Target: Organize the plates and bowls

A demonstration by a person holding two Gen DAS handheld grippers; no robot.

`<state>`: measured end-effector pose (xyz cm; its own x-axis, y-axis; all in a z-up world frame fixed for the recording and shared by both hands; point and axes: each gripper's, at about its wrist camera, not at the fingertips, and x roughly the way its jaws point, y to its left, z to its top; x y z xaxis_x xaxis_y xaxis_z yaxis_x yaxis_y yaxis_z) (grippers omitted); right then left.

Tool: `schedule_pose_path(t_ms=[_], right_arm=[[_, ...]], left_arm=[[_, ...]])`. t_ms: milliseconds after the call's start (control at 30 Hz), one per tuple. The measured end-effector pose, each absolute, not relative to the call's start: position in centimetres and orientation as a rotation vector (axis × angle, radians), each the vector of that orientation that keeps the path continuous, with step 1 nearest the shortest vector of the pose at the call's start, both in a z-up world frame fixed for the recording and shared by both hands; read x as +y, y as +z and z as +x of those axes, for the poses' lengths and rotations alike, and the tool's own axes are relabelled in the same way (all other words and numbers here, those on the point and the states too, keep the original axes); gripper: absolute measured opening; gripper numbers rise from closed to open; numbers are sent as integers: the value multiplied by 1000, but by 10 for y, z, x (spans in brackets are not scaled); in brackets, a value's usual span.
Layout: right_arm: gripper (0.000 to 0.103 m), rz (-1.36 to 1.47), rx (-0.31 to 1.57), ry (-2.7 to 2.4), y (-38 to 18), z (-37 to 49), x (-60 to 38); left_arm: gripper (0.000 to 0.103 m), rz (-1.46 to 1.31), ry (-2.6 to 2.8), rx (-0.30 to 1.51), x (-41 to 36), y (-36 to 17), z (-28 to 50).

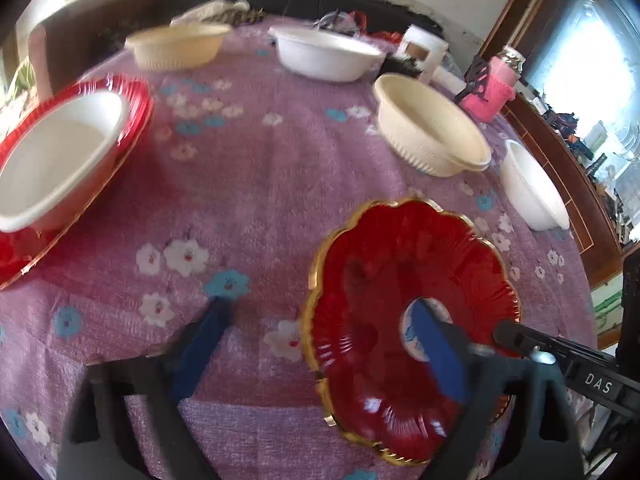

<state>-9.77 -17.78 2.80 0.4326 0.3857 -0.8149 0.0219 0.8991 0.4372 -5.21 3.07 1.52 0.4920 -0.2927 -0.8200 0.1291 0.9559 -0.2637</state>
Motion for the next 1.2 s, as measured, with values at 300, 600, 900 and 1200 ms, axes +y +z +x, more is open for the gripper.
schedule_pose_path(t_ms=[300, 600, 900, 1200], right_arm=[[9, 410, 1011, 292, 62, -95, -144], [10, 321, 925, 478, 115, -53, -30], [10, 206, 961, 513, 104, 2, 70], [11, 173, 1028, 484, 72, 35, 90]], left_arm=[[38, -241, -207, 967, 62, 44, -71], [41, -256, 21, 770, 159, 119, -72], [41, -289, 193, 849, 243, 84, -27], [45, -294, 209, 887, 256, 57, -7]])
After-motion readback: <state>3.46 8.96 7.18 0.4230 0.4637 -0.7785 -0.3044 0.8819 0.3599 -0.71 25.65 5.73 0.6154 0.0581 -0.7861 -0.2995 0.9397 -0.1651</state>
